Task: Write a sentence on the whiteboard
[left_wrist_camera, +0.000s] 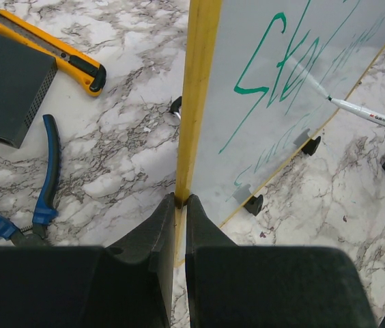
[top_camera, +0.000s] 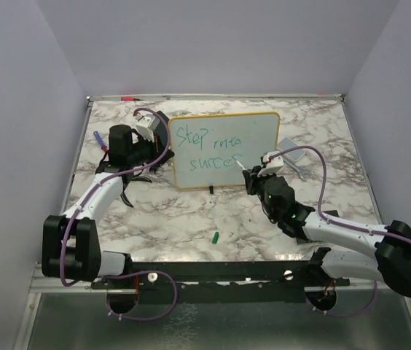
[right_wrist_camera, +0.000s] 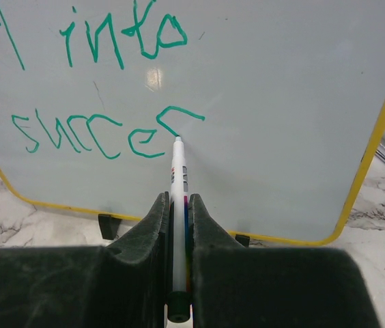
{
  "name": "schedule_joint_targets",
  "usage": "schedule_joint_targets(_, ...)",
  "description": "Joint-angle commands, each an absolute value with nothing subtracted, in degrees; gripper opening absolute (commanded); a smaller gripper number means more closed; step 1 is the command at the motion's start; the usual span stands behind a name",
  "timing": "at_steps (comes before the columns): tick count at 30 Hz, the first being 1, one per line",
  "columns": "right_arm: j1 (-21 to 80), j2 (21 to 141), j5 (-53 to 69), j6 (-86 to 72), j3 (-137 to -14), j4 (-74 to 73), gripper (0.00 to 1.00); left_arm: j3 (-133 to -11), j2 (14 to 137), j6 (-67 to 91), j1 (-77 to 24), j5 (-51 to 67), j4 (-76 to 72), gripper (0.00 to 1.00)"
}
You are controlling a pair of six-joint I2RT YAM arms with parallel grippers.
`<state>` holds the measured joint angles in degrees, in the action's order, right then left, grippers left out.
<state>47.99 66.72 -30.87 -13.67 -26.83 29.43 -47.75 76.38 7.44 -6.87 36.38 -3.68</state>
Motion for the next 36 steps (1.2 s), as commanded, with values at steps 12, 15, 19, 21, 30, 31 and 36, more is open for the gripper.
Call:
schedule_joint_targets(12, 47.5, 67.34, -33.63, -15.88, -25.11, 24.12, 0.01, -47.55, 74.53, 7.36, -6.99, 36.46, -5.15, 0.0)
schedule_joint_targets(15, 47.55, 67.77, -32.26, -16.04, -25.01, 24.62, 0.01, -47.64, 74.58, 7.37, -7.02, 36.45, -5.12, 0.0)
schedule_joint_targets(19, 47.7, 68.83, -30.36, -15.61, -25.35, 26.16, 0.01, -47.63, 74.52, 7.35, -6.97, 36.45, -5.07, 0.0)
schedule_joint_targets(21, 47.94, 69.3, -29.38, -15.25, -25.48, 27.29, 0.01, -47.55, 74.53, 7.33, -7.02, 36.39, -5.16, 0.0)
schedule_joint_targets(30, 48.52, 63.23, -29.4, -14.32, -25.05, 27.8, 0.01, -47.56, 74.62, 7.3, -6.97, 36.27, -5.08, 0.0)
schedule_joint_targets(31, 48.52, 61.99, -30.2, -14.33, -25.05, 26.95, 0.01, -47.58, 74.62, 7.28, -6.98, 36.27, -5.12, 0.0)
schedule_joint_targets(36, 48.52, 58.69, -35.92, -14.8, -25.95, 23.21, 0.01, -47.56, 74.53, 7.32, -7.0, 36.34, -5.12, 0.0)
